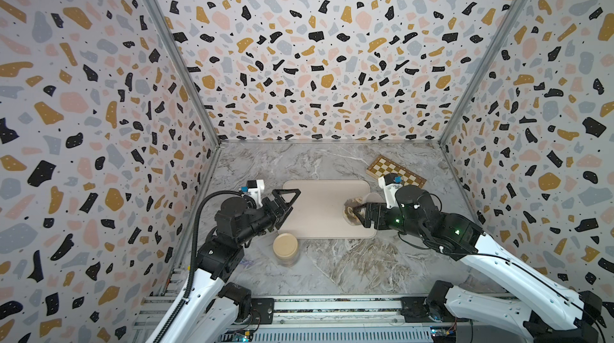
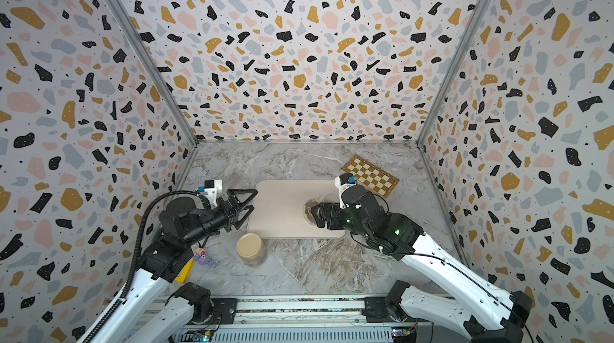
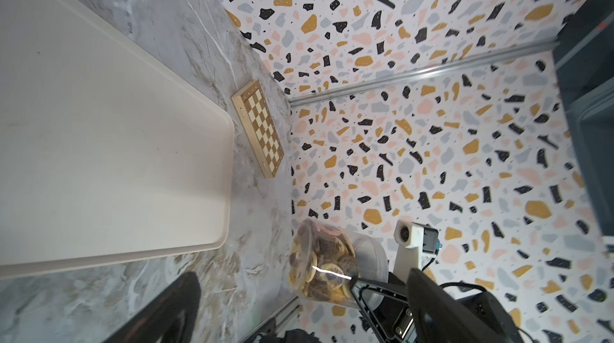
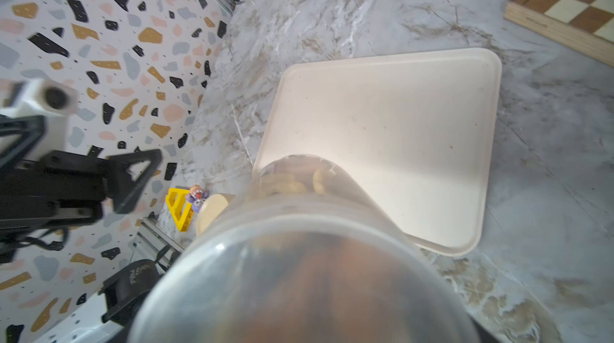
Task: Pour the cookies out of the jar
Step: Pick up the jar from the center of the board.
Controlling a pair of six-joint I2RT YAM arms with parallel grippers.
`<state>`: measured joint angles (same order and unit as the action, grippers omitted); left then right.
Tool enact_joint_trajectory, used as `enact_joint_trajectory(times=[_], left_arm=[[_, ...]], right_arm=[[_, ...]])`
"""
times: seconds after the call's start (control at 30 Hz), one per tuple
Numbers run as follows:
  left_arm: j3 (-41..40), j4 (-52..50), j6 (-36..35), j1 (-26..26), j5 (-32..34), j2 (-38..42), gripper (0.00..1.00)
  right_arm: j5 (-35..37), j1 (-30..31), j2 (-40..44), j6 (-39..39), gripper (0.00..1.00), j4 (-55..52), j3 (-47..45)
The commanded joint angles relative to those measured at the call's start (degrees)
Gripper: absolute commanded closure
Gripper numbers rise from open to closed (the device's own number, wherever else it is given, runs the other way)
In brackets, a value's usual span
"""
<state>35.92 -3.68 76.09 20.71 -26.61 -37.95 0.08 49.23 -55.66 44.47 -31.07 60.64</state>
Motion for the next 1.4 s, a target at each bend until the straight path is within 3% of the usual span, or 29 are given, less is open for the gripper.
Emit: enact_joint_trajectory(times=[0.0, 0.13, 0.23, 0.3, 0.4, 0.43, 0.5, 0.67, 0.77, 0.87, 1.0, 1.13, 1.17, 1.2, 1.23, 1.37], left_arm=[[-0.7, 13.9, 10.7, 2.0, 3.8, 2.3, 0.01], [-4.3, 25.3, 10.2, 6.7, 7.0, 1.6, 0.01], [-6.0, 30.9, 7.8, 7.8, 3.4, -1.4, 0.01], [-5.4, 30.0, 2.5, 7.9, -1.8, -2.9, 0.0], [-0.7, 16.9, -13.4, 9.5, -6.4, -1.3, 0.01], [2.2, 7.4, -20.6, 11.0, -3.9, 0.2, 0.0], [5.0, -0.9, -29.9, 13.1, 0.0, 2.0, 0.01], [8.6, -11.3, -39.5, 13.6, 0.2, 0.9, 0.0], [8.0, -12.1, -42.9, 15.3, -0.1, -0.3, 0.07], [7.9, -14.4, -51.0, 21.3, 5.5, 0.4, 0.19], [9.8, -21.4, -66.0, 29.5, 24.7, 2.2, 0.27], [9.6, -20.3, -78.9, 36.2, 35.2, 1.9, 0.26], [9.3, -19.2, -81.1, 37.3, 36.1, 1.7, 0.25], [8.6, -17.6, -84.3, 38.4, 35.3, 1.5, 0.18], [7.9, -16.0, -87.8, 39.4, 33.4, 1.2, 0.01], [5.5, -7.4, -92.2, 40.6, 31.4, 1.2, 0.01]], right_arm=[[-5.0, -0.6, 0.6, -1.3, 0.39, 9.8, 3.7], [-8.3, -1.0, 0.0, 0.3, 0.39, 16.1, 3.7], [-11.3, -1.0, -1.1, 1.3, 0.39, 18.8, 4.5], [-12.5, -1.1, -1.5, 1.6, 0.39, 19.2, 5.2], [-14.7, -2.0, -2.1, 0.7, 0.39, 17.6, 6.9], [-15.9, -2.8, -2.5, 0.0, 0.39, 16.1, 8.4], [-19.3, -4.9, -3.4, -1.2, 0.39, 13.7, 10.5], [-26.1, -8.8, -5.4, -2.5, 0.39, 10.6, 13.4], [-29.3, -9.7, -5.3, -2.9, 0.39, 10.8, 13.3], [-30.9, -10.2, -5.1, -4.1, 0.39, 9.5, 13.3], [-32.2, -11.8, -6.4, -6.3, 0.39, 3.8, 15.1], [-33.5, -11.9, -7.3, -7.1, 0.38, 1.6, 14.6], [-33.9, -11.9, -7.3, -7.1, 0.39, 1.6, 14.1], [-34.2, -11.9, -7.2, -7.0, 0.38, 1.7, 13.5], [-34.7, -11.8, -6.9, -6.9, 0.38, 1.8, 12.9], [-37.3, -11.8, -5.3, -5.9, 0.39, 3.9, 9.7]])
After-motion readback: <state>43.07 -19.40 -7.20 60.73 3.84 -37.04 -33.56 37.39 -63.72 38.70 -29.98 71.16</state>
